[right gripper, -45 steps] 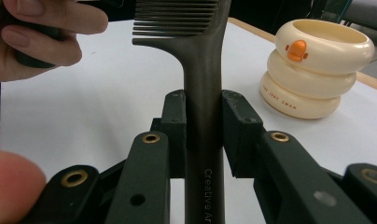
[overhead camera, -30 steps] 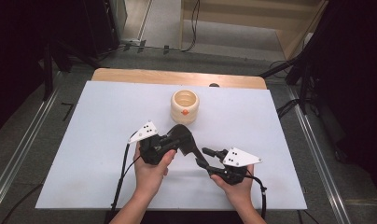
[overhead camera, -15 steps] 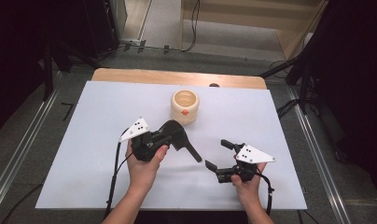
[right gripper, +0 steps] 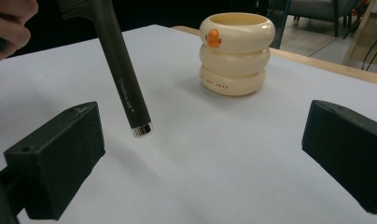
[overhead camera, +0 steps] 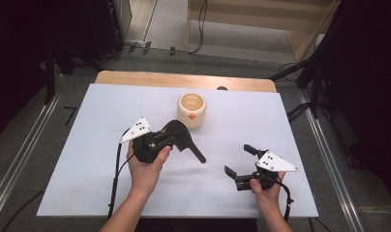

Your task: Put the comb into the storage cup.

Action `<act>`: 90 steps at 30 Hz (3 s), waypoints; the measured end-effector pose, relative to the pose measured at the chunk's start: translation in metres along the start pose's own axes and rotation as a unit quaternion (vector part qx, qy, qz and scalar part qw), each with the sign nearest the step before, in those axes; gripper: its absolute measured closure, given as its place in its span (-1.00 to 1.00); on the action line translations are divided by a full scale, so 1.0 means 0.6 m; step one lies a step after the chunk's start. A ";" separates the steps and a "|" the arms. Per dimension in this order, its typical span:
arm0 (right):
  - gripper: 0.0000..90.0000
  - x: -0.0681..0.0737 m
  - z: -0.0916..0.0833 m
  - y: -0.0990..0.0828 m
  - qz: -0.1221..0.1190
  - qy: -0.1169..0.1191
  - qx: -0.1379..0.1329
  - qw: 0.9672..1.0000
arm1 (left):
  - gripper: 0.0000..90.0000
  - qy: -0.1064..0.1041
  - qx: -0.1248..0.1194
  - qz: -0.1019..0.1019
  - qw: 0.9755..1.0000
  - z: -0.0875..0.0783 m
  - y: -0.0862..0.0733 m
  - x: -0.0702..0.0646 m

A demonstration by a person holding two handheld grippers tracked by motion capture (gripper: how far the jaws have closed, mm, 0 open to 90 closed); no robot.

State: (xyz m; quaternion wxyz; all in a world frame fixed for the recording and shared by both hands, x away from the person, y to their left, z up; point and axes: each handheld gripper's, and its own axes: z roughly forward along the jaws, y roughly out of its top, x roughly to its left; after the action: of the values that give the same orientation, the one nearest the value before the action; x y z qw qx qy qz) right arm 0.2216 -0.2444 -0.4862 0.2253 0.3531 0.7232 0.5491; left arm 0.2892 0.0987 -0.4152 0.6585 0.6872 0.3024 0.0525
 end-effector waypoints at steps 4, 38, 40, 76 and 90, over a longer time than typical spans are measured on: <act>-1.00 -0.007 -0.008 -0.005 0.005 -0.002 0.001 1.000 | 0.88 0.002 -0.001 0.002 1.000 -0.002 0.004 0.004; -1.00 -0.054 -0.074 -0.050 0.012 -0.043 0.013 0.999 | 0.88 0.020 -0.016 0.016 1.000 0.000 0.063 0.035; -1.00 -0.056 -0.077 -0.052 0.012 -0.047 0.013 0.999 | 0.88 0.021 -0.015 0.016 1.000 0.002 0.066 0.037; -1.00 -0.082 -0.099 -0.069 0.022 -0.065 0.011 0.998 | 0.88 0.040 -0.027 0.017 0.999 0.037 0.129 0.074; -1.00 -0.082 -0.098 -0.070 0.020 -0.065 0.009 0.998 | 0.88 0.048 -0.031 0.015 0.998 0.048 0.142 0.090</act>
State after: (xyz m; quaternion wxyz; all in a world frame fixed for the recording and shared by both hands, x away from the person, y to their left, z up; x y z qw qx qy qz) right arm 0.2004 -0.3257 -0.5120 0.2576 0.4048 0.7048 0.5225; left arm 0.3761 0.1037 -0.3565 0.6633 0.6679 0.3211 0.1045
